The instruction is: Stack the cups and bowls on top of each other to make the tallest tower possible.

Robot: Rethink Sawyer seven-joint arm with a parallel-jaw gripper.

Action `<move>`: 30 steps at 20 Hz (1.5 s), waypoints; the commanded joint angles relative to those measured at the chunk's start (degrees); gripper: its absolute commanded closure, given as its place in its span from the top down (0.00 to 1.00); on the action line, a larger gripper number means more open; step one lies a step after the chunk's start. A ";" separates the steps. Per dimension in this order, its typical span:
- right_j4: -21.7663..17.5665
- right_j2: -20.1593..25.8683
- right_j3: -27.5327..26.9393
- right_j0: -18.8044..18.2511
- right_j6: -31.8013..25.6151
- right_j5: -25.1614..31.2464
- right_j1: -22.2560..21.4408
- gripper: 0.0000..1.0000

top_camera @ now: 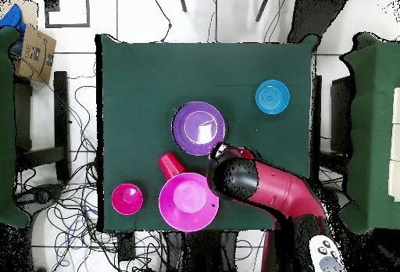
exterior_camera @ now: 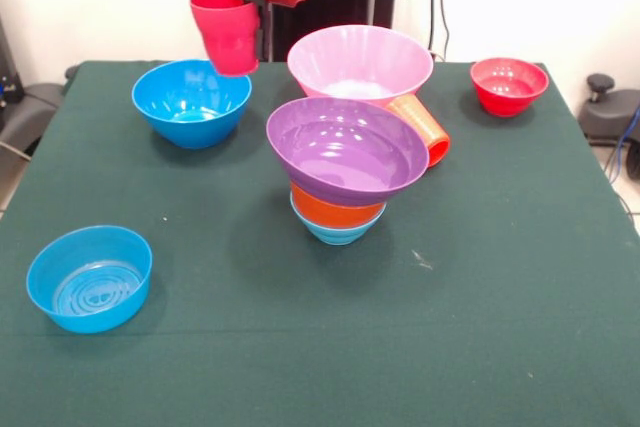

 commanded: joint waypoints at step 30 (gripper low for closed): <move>10.31 -1.30 -3.29 12.52 15.59 -5.13 11.67 0.00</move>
